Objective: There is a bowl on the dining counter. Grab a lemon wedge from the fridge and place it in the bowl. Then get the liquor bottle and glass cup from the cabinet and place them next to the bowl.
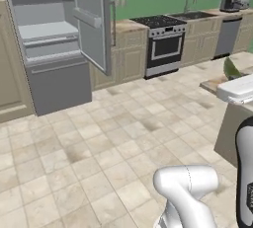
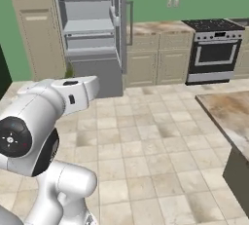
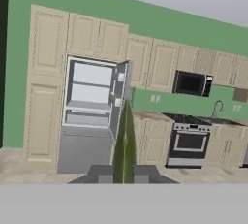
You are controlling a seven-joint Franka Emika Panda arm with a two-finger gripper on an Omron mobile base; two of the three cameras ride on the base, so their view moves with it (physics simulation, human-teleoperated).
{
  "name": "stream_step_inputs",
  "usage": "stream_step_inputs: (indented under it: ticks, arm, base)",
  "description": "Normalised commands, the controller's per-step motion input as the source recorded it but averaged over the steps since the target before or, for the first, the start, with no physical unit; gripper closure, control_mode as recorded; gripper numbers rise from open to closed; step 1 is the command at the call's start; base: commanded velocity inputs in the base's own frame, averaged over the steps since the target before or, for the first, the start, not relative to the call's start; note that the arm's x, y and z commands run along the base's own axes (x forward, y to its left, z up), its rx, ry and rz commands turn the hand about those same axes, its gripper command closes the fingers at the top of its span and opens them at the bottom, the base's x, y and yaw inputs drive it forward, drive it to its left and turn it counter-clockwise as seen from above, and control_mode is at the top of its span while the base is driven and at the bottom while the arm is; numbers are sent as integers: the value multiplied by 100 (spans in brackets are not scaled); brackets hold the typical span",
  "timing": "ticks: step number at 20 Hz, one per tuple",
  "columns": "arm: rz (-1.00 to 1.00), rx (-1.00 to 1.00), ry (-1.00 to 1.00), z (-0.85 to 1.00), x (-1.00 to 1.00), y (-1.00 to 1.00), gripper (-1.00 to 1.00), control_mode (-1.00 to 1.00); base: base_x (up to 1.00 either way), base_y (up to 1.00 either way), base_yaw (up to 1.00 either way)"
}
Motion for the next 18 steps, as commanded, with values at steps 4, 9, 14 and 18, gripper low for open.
stream_step_inputs:
  ticks: [4,9,14,18]
  arm:
    - [0,0,0,0,0,0,100,100]
    - [0,0,0,0,0,0,100,100]
    - [0,0,0,0,0,0,100,100]
    - [0,0,0,0,0,0,100,100]
  base:
    - [-53,-78,-15]
    - [-44,-82,-13]
    - [-31,-88,-13]
    - [-24,-94,-11]
